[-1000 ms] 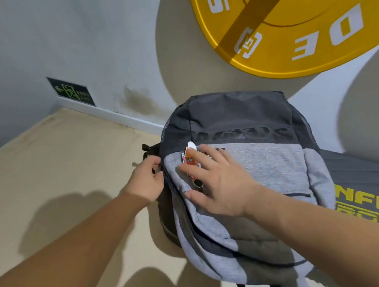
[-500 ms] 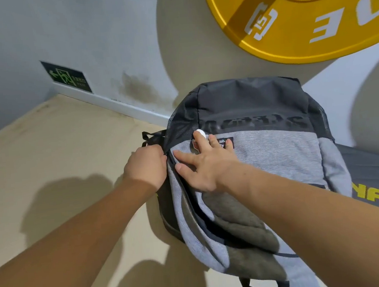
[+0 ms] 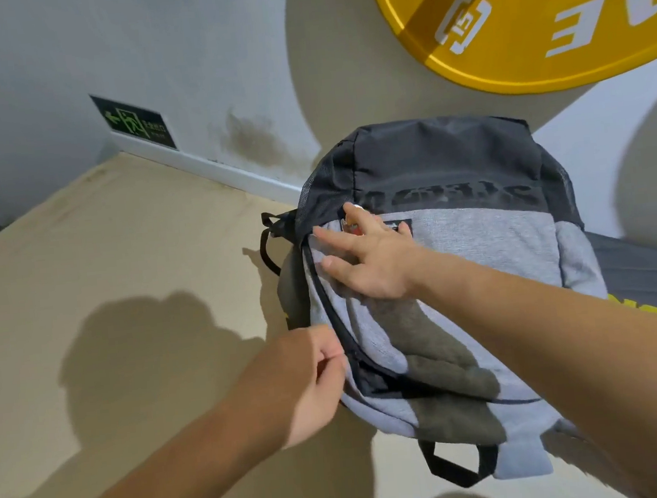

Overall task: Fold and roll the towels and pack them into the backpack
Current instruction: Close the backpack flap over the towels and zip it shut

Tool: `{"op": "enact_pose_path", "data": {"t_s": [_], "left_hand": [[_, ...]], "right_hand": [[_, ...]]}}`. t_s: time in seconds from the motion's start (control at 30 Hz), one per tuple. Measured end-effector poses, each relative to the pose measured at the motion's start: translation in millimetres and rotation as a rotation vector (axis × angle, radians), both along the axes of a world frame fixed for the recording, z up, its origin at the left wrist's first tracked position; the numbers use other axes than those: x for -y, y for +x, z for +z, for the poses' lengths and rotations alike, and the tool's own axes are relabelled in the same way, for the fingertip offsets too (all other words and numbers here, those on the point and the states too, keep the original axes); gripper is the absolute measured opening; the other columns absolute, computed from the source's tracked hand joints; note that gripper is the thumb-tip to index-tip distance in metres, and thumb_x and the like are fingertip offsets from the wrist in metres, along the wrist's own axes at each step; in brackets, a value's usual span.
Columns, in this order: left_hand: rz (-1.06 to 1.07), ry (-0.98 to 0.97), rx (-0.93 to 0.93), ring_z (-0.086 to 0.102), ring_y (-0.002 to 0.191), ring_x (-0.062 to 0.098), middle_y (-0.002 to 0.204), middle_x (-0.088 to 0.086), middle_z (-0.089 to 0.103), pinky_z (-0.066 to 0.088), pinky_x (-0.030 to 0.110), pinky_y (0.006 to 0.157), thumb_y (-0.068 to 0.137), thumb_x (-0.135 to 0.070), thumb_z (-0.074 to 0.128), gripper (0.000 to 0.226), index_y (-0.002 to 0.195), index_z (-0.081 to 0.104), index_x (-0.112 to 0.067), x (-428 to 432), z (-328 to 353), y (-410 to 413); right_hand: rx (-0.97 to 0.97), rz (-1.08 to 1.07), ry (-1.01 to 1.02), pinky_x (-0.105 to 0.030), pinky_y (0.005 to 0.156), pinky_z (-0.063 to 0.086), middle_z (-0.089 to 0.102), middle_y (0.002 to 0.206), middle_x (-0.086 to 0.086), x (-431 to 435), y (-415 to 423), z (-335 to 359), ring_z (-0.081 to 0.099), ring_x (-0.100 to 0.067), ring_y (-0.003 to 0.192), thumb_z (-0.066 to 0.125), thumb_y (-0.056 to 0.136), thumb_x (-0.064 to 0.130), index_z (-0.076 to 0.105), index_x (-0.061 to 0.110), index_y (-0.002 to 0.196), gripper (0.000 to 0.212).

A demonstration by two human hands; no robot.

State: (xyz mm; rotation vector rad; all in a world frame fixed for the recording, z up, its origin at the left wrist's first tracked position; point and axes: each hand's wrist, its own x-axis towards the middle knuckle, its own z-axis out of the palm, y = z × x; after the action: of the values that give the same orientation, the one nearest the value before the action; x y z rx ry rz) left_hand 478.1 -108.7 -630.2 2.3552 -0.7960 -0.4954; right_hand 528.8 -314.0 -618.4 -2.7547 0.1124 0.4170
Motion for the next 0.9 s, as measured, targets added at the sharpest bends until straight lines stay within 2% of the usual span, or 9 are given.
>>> {"op": "enact_pose_path", "data": {"t_s": [0.1,0.17,0.3,0.43,0.53,0.63,0.7,0.77,0.9], "left_hand": [[0.104,-0.108,0.000,0.049,0.054,0.001,0.061,-0.013,0.055,0.037,0.016,0.052,0.099,-0.023,0.053,0.019,0.080,0.055,-0.026,-2.1,-10.8,-6.2],[0.082,-0.177,0.085,0.048,0.058,0.000,0.066,-0.018,0.053,0.035,0.014,0.054,0.097,-0.019,0.057,0.019,0.080,0.054,-0.026,-1.5,-17.2,-20.4],[0.054,-0.179,0.152,0.049,0.062,0.006,0.070,-0.017,0.051,0.038,0.021,0.057,0.094,-0.028,0.055,0.015,0.080,0.048,-0.030,0.7,-31.4,-55.4],[-0.086,0.002,0.022,0.056,0.085,0.017,0.088,-0.008,0.057,0.046,0.038,0.077,0.095,-0.028,0.051,0.008,0.091,0.056,-0.023,16.6,-34.7,-89.9],[0.053,-0.183,-0.127,0.058,0.074,0.003,0.075,-0.016,0.063,0.043,0.020,0.067,0.090,-0.024,0.061,0.008,0.084,0.065,-0.023,22.3,-32.4,-91.0],[0.284,-0.263,-0.284,0.062,0.062,-0.003,0.064,-0.024,0.067,0.045,0.013,0.062,0.088,-0.024,0.071,0.015,0.073,0.070,-0.027,20.0,-35.3,-79.1],[0.397,-0.265,-0.289,0.067,0.066,0.012,0.068,-0.009,0.070,0.057,0.033,0.068,0.083,-0.051,0.064,0.024,0.077,0.070,-0.029,18.1,-38.1,-72.8],[0.493,-0.261,-0.334,0.070,0.071,0.026,0.071,0.004,0.071,0.061,0.046,0.069,0.085,-0.062,0.054,0.045,0.081,0.068,-0.020,20.2,-33.8,-67.4],[0.642,-0.359,-0.629,0.067,0.062,0.020,0.071,0.012,0.070,0.059,0.036,0.064,0.097,-0.035,0.064,0.038,0.079,0.069,-0.003,37.3,-25.9,-62.2]], "right_hand": [[0.314,0.074,0.108,-0.052,0.117,0.034,0.036,0.159,-0.001,-3.3,-51.0,1.5,0.038,-0.025,0.145,0.043,0.101,0.043,0.050,0.036,0.144,0.045],[0.332,0.158,0.093,-0.044,0.114,0.039,0.052,0.150,0.002,-9.3,-85.5,-6.7,0.047,-0.021,0.139,0.042,0.100,0.035,0.059,0.026,0.137,0.042],[-0.063,0.039,0.186,-0.051,0.126,0.004,0.024,0.166,0.019,-6.9,-105.8,-23.7,0.005,-0.003,0.155,0.033,0.108,0.038,0.036,0.036,0.154,0.047],[-0.186,0.032,0.177,-0.052,0.126,-0.002,0.012,0.167,0.023,-10.7,-87.4,-22.4,-0.005,-0.003,0.155,0.032,0.108,0.039,0.032,0.042,0.155,0.048],[-0.147,-0.036,0.366,-0.040,0.128,0.005,0.031,0.162,0.016,-11.0,-79.7,-19.7,0.009,-0.008,0.156,0.041,0.107,0.030,0.051,0.036,0.147,0.041],[-0.044,-0.139,0.550,-0.022,0.115,0.030,0.063,0.137,0.010,-4.5,-96.3,-18.0,0.049,-0.011,0.136,0.051,0.100,0.020,0.074,0.028,0.114,0.028],[0.143,-0.091,0.393,-0.032,0.097,0.050,0.069,0.105,0.011,-0.3,-118.0,-14.8,0.063,-0.016,0.108,0.051,0.084,0.022,0.071,0.026,0.091,0.021],[0.306,0.026,0.194,-0.037,0.079,0.053,0.058,0.089,0.011,-3.4,-142.8,-8.5,0.060,-0.019,0.093,0.050,0.073,0.026,0.064,0.027,0.086,0.018],[0.264,0.189,0.061,-0.035,0.077,0.051,0.055,0.096,0.008,-19.0,-167.5,-12.9,0.058,-0.020,0.092,0.060,0.075,0.047,0.049,0.030,0.094,0.028]]}}
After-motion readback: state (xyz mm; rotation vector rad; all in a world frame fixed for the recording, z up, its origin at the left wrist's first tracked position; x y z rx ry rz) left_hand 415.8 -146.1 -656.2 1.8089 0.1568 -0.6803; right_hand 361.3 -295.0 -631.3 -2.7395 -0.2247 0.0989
